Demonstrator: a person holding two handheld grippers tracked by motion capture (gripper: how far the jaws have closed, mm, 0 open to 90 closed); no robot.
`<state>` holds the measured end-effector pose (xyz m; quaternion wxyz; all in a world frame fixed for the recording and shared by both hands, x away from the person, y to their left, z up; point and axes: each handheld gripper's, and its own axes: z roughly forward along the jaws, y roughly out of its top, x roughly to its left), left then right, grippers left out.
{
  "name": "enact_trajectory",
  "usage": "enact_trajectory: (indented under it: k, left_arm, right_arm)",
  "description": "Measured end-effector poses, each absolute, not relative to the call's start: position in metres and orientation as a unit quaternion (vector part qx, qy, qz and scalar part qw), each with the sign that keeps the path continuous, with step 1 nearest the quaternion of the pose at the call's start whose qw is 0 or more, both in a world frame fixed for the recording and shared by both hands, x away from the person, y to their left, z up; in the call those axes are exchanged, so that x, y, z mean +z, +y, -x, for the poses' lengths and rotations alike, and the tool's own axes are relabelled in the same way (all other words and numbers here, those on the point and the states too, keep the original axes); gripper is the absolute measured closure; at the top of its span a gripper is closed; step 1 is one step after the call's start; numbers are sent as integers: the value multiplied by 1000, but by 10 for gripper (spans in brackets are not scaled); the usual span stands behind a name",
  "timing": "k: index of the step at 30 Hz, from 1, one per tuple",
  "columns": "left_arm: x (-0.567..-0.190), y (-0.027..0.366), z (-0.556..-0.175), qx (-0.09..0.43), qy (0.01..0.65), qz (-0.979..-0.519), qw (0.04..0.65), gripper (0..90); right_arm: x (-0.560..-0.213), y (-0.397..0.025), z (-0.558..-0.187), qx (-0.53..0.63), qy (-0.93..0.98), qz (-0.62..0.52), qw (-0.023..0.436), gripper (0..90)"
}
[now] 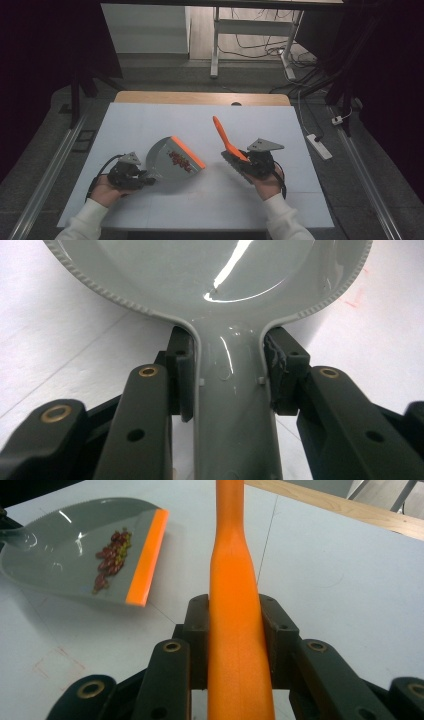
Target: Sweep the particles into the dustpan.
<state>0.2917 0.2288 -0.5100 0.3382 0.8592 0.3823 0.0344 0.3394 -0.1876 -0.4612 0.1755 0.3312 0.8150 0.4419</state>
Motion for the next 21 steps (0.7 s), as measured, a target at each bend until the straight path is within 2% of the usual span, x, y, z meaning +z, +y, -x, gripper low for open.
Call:
enact_trajectory:
  k: [21]
  left_arm:
    - [-512,229,-274,74,463,-811,349,622]
  right_arm:
    - [-457,-210,-329,451,825,-303,157,702]
